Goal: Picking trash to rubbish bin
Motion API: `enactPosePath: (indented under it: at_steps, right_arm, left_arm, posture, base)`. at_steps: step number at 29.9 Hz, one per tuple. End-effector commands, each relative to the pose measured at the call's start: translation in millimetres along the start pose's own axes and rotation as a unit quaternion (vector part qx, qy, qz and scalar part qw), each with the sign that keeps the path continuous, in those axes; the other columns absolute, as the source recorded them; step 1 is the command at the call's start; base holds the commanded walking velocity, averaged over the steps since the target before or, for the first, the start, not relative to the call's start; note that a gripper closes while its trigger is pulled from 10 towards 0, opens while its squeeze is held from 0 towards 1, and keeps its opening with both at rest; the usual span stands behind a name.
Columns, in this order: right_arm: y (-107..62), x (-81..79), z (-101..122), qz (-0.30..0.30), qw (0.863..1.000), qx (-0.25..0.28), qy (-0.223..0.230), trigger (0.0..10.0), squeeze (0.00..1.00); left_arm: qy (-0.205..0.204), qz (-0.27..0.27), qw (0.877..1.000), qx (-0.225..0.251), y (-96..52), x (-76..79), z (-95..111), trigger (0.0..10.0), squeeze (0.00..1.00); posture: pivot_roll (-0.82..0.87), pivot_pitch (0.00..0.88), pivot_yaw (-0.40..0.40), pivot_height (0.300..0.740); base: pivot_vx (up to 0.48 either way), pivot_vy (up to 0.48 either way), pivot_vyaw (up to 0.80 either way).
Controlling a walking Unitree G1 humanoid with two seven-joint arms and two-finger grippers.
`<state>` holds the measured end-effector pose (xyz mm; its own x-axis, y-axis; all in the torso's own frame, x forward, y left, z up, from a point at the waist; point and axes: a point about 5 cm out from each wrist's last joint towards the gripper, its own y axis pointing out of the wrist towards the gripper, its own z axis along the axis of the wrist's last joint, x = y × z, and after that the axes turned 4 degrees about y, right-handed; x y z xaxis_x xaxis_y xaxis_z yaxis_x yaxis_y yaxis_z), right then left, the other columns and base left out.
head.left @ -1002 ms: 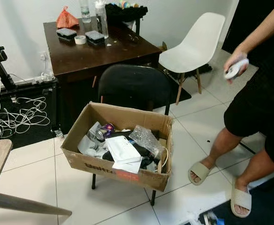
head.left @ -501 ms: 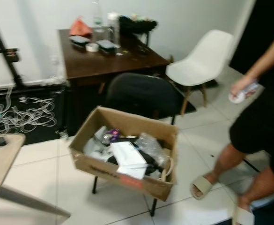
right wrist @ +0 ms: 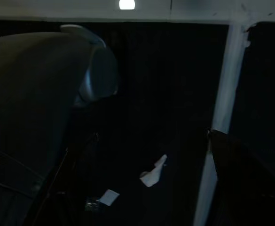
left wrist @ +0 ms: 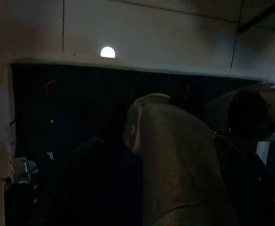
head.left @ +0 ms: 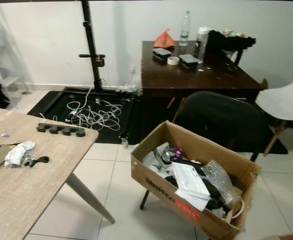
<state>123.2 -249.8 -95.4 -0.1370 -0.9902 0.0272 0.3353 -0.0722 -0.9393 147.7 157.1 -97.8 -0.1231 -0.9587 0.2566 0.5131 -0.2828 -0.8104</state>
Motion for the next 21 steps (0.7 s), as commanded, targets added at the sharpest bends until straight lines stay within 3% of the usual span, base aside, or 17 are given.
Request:
enactPosePath:
  at_steps: [1,21]
  right_arm:
    - [0.4,-2.3,-5.8,0.002,1.0,-0.01,0.002,10.0,0.0]
    - [2.2,-14.4,-18.0,0.006,1.0,-0.025,-0.013,10.0,0.0]
  left_arm:
    - [-0.006,0.0,1.0,-0.029,-2.3,1.9,-15.5,10.0,0.0]
    - [0.003,-0.003,0.999,-0.038,-2.7,1.3,-16.9,10.0,0.0]
  posture:
    - [-0.1,0.075,-0.013,0.74]
    - [-0.1,0.078,0.014,0.74]
  base:
    - [0.0,0.0,0.74]
    - [0.0,0.0,0.74]
